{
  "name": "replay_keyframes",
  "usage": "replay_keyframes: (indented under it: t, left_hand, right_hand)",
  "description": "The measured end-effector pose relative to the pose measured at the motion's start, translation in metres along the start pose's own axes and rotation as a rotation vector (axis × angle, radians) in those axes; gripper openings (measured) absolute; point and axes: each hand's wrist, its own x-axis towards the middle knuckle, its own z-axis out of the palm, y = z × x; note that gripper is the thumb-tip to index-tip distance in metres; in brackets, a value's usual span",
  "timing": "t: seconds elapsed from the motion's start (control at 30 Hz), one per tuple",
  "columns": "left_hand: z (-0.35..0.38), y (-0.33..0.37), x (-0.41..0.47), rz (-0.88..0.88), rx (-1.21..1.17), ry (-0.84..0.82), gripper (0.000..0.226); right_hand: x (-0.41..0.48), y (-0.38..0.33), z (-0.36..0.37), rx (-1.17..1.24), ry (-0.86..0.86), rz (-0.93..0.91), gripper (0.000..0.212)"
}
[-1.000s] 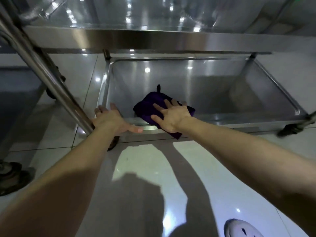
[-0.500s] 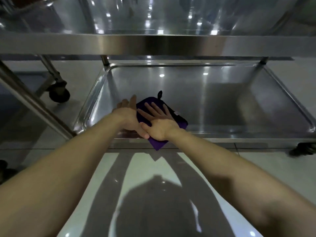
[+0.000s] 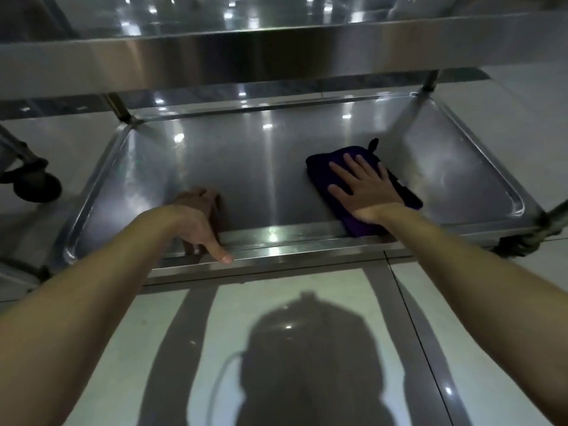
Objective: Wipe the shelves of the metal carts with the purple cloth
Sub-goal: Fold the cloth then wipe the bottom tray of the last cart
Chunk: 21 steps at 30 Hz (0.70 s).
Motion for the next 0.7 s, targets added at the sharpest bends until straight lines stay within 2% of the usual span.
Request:
replay_keyframes:
  t: [0.07,0.2,0.4,0.53,0.7]
  left_hand:
    - [0.001,-0.001,-0.001,0.012,0.001,0.009,0.175]
    - [0.004,-0.004,-0.003,0.025,-0.006,0.019,0.175]
    - [0.002,-0.002,-0.001,0.014,0.015,0.003,0.183]
    - [-0.002,0.002,-0.004,-0.012,-0.008,-0.028,0.182]
    - [-0.005,0.009,-0.010,-0.029,-0.012,-0.051,0.179]
  right_hand:
    - [0.023,0.003,-0.003,0.005,0.013,0.016,0.070]
    - [0.077,-0.014,-0.010,-0.003,0.002,0.027,0.076]
    - [0.127,-0.108,-0.006,-0.013,-0.023,-0.089,0.073]
    - [0.117,-0.168,0.010,-0.016,-0.054,-0.206,0.072]
    - [0.053,-0.179,0.025,-0.012,-0.024,-0.212,0.072]
